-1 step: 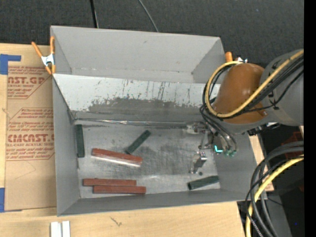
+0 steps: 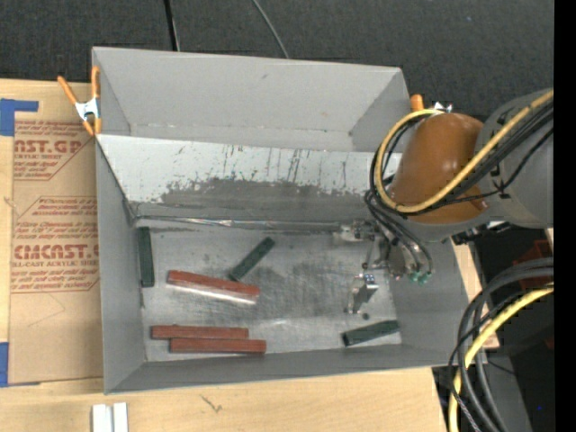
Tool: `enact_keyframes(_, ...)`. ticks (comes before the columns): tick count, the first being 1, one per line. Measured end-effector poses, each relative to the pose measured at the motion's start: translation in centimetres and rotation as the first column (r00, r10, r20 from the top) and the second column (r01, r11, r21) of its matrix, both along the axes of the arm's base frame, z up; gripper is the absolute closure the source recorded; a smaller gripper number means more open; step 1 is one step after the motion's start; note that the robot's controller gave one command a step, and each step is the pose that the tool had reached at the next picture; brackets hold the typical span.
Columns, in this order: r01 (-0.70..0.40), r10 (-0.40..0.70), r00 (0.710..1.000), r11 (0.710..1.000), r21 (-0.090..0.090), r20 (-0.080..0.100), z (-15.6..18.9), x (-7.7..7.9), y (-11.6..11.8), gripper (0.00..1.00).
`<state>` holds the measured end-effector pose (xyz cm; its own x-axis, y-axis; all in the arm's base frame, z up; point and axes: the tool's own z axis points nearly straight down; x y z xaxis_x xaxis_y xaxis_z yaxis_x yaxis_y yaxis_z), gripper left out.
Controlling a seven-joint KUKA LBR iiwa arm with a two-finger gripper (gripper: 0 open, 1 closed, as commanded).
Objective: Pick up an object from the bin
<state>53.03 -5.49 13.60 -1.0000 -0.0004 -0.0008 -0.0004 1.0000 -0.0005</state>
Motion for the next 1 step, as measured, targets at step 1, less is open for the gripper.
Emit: enact_keyframes(1,-0.129,0.129,0.992,0.992,-0.001,0.007,-6.31,-4.64,-3.68,0.00)
